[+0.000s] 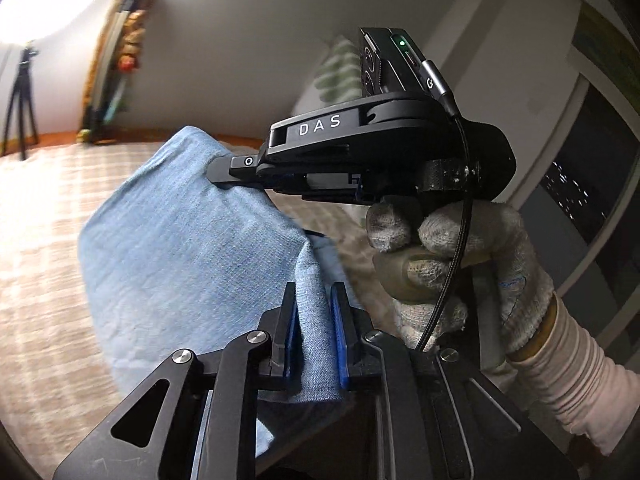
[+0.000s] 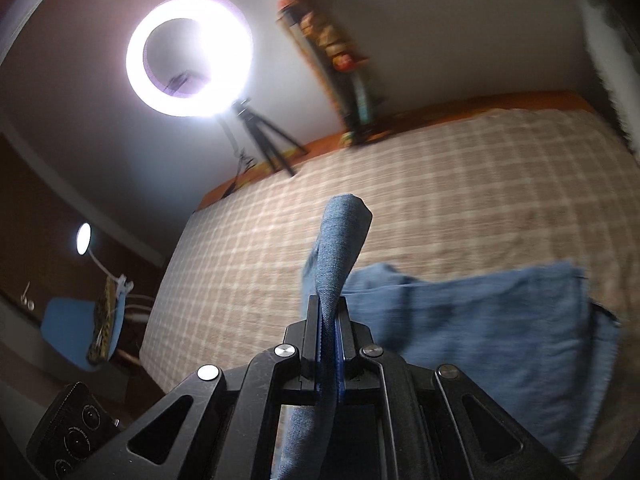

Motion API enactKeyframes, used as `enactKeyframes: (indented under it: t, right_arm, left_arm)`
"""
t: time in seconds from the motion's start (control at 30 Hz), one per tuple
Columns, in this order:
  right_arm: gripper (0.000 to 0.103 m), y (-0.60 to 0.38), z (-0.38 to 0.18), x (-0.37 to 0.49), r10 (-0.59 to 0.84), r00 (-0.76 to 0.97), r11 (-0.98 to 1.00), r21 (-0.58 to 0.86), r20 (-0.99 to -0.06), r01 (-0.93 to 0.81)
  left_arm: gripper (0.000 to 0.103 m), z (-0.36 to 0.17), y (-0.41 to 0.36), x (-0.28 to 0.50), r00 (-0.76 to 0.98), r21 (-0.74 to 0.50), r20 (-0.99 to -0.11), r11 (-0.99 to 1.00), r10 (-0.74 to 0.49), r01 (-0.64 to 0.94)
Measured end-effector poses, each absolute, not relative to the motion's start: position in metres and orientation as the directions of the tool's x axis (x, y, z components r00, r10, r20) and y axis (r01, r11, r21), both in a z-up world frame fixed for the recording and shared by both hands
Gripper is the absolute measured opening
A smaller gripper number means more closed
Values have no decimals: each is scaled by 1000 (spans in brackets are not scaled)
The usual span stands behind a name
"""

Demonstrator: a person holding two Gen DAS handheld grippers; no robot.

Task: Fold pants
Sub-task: 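Lift and fold the jeans over with both tools, then release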

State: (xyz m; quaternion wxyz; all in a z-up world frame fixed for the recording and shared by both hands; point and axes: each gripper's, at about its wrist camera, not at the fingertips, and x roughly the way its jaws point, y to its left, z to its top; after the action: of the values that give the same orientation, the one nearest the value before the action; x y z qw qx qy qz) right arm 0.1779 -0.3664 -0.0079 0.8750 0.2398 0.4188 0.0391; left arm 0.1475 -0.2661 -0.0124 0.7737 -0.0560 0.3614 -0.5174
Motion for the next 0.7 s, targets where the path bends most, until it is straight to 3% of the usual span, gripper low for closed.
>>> enactKeyframes:
  t: [0.33, 0.7]
  right_arm:
    - [2, -439, -17, 138, 209, 674, 852, 470, -709, 230]
    - [2, -492, -45, 122, 197, 667, 809, 503, -719, 303]
  left_arm:
    - [13, -18, -269, 145, 116, -445, -541, 401, -833, 801]
    - [13, -39, -321, 136, 78, -422, -585, 384, -807, 821]
